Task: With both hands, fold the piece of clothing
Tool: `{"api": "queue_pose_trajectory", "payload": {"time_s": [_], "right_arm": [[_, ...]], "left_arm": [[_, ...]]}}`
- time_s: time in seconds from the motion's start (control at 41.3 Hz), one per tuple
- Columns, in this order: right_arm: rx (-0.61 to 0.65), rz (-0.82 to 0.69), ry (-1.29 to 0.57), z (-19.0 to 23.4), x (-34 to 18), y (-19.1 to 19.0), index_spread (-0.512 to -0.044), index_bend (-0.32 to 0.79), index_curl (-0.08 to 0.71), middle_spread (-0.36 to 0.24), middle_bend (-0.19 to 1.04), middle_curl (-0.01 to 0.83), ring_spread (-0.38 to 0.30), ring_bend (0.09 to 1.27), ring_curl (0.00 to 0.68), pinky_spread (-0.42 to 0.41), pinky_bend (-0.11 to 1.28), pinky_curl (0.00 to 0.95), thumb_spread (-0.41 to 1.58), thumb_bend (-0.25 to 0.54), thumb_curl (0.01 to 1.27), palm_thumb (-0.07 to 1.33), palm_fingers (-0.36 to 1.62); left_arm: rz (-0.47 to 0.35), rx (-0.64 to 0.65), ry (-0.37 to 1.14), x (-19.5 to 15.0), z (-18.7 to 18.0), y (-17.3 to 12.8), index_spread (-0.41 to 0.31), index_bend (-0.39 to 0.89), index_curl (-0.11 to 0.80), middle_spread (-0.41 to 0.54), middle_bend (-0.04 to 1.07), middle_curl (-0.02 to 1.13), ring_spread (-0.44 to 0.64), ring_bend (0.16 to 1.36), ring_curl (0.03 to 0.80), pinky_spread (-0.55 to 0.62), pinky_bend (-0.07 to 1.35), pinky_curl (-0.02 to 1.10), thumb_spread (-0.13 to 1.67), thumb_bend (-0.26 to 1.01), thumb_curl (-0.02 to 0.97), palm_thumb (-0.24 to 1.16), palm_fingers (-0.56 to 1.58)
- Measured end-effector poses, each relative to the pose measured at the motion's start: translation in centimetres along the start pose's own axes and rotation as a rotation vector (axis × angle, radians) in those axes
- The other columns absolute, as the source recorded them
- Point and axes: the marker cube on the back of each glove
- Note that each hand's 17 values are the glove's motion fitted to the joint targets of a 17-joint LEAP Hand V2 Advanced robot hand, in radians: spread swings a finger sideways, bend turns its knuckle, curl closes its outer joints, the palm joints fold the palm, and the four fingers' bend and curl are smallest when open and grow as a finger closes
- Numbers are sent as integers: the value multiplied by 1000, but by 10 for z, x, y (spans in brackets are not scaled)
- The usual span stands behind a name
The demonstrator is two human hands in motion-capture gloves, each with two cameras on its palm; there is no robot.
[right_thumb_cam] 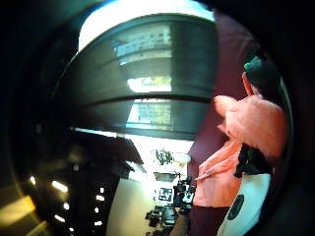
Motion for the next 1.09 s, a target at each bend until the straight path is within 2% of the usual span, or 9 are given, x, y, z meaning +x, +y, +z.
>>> {"api": "queue_pose_trajectory", "payload": {"time_s": [0.121,0.242,0.46,0.605,0.775,0.872,0.945,1.017,1.09], "right_arm": [[28,-377,29,60,-49,14,-239,68,201,-111,148,367,-227,667,429,-304,734,376,697,68,568,1118,991],[-140,-330,160,125,-56,56,-247,84,199,-128,142,363,-236,657,430,-309,731,373,625,33,593,1132,989],[-345,-603,305,242,-40,127,-269,116,225,-155,122,343,-242,630,428,-322,707,367,556,-13,628,1155,1022],[-471,-690,576,282,-2,171,-273,86,225,-162,116,329,-244,636,436,-325,716,372,538,-20,644,1161,998],[-611,-817,714,296,20,196,-281,59,207,-157,113,311,-244,669,449,-319,746,380,537,-19,661,1172,921],[-866,-806,646,286,20,204,-283,36,187,-153,91,295,-233,697,457,-307,789,391,585,-30,656,1147,837],[-1066,-876,428,279,11,201,-286,42,175,-145,86,281,-224,722,459,-300,807,393,641,-32,648,1123,799],[-1153,-935,355,253,-2,180,-281,136,200,-115,132,281,-169,654,445,-183,729,381,821,-79,595,979,584],[-1052,-910,562,216,-16,152,-285,204,239,-94,215,310,-116,524,426,-66,647,371,958,-70,554,870,503]], "left_arm": [[29,152,6,-11,-65,14,-103,159,390,5,197,374,250,488,355,353,432,340,1451,50,225,259,314],[-3,254,-9,-35,-95,14,-106,162,392,-6,199,383,234,490,353,356,412,337,1454,64,239,302,340],[-68,345,-115,-79,-102,23,-112,156,389,-20,198,394,214,486,347,359,387,336,1454,68,251,343,372],[-108,322,-119,-107,-92,28,-115,152,385,-26,192,397,202,484,343,359,378,338,1452,69,259,368,386],[-120,318,-110,-120,-93,38,-116,151,381,-29,189,400,197,481,341,349,372,342,1453,64,263,382,388],[-109,324,-91,-117,-92,36,-116,151,379,-29,190,401,195,480,339,346,368,344,1455,63,269,394,390],[-92,335,-80,-111,-91,33,-116,150,377,-30,188,401,194,481,338,344,366,345,1455,60,271,398,392],[-76,334,-73,-100,-93,36,-116,150,375,-30,187,402,193,482,336,343,363,346,1455,57,273,401,393],[-58,333,-65,-88,-93,37,-116,152,375,-30,188,402,190,479,334,340,364,349,1455,53,274,403,397]]}}
